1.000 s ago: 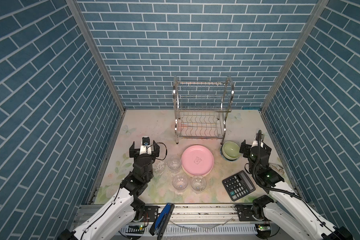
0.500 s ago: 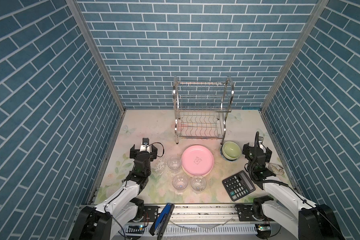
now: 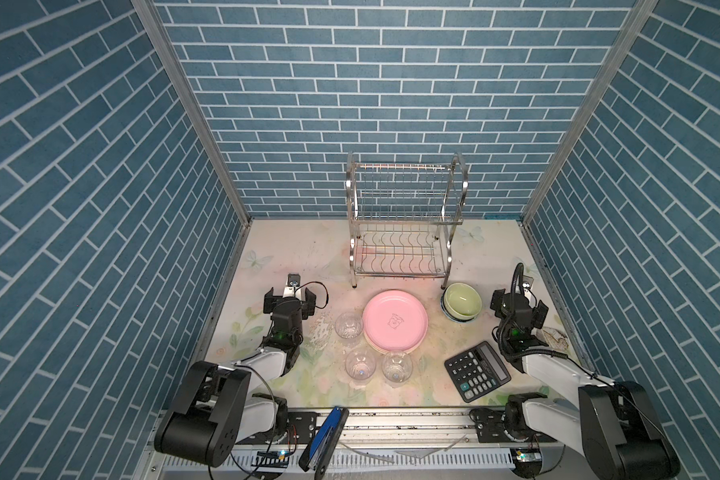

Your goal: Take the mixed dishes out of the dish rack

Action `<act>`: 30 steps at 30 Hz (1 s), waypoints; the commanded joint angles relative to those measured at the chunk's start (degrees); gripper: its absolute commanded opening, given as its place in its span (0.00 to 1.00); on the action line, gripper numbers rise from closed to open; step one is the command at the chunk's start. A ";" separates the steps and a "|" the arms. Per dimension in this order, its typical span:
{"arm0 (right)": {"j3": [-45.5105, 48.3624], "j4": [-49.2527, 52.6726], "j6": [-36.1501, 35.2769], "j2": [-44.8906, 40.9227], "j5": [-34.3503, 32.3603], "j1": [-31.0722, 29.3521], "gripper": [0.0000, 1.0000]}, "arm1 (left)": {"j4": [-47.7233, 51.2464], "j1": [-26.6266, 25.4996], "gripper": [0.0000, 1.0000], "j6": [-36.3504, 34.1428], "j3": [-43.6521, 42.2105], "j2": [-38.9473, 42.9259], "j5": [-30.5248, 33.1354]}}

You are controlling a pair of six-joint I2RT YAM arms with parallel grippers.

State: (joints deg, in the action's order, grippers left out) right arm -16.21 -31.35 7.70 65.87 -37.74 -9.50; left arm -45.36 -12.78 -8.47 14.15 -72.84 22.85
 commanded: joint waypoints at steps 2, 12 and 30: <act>-0.81 -3.90 1.12 2.73 1.49 1.21 0.99 | -4.82 0.80 1.00 -0.33 2.11 -3.07 -0.61; -2.95 -11.07 0.51 9.82 5.15 4.36 0.99 | -9.07 1.88 1.00 -0.67 4.38 -10.52 -0.98; -0.78 -26.43 -4.25 19.58 21.82 7.89 0.99 | -14.43 5.48 1.00 1.09 3.78 -15.83 -7.99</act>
State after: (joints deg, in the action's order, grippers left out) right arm -17.30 -54.87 6.61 83.33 -22.94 -2.26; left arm -59.02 -7.77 -7.66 16.95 -88.16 16.93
